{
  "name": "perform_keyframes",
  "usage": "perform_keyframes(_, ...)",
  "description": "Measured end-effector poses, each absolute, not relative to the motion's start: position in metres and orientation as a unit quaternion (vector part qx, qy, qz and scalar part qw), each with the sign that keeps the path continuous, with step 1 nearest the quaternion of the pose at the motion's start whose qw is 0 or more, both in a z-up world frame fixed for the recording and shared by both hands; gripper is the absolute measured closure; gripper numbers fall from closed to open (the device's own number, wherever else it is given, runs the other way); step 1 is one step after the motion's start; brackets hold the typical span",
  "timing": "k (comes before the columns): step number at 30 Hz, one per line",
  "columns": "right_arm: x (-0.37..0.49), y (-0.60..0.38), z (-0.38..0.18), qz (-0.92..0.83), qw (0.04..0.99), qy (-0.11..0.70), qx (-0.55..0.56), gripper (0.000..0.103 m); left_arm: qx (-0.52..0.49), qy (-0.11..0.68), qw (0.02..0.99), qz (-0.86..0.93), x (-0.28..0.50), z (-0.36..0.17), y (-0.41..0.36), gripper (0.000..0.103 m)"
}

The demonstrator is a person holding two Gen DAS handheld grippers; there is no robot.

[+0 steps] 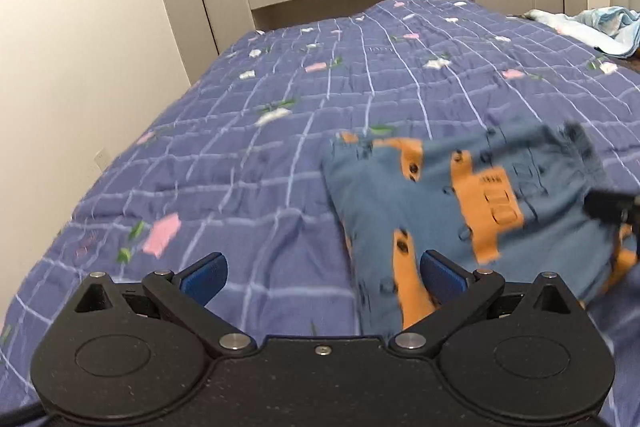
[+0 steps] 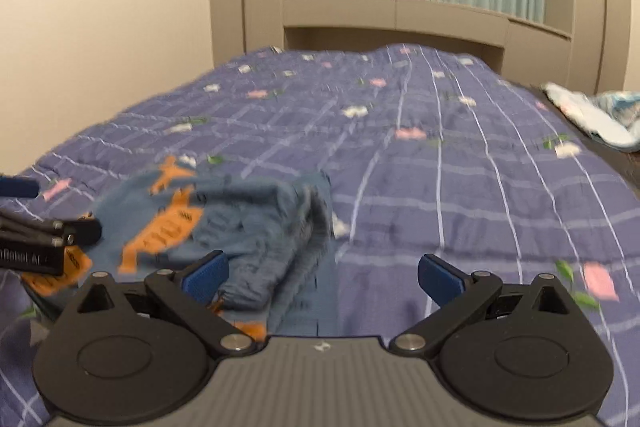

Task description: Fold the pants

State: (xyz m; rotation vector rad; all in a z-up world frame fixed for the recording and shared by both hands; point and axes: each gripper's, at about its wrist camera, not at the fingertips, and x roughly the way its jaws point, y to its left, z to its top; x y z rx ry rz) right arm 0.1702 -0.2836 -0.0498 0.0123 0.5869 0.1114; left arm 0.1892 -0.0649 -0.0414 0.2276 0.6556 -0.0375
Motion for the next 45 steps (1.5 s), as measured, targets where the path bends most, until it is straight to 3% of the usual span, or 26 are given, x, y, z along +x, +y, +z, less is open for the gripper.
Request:
perform_keyframes(12,0.157,-0.301,-0.062,0.070,0.954,0.283,0.070,0.000,-0.028,0.339,0.940,-0.006,0.174,-0.063,-0.043,0.001)
perform_keyframes(45,0.159,-0.305,-0.068,0.079,0.951,0.285,0.090,0.000,-0.013,0.324,0.946,-0.001,0.163,-0.061,-0.051,0.000)
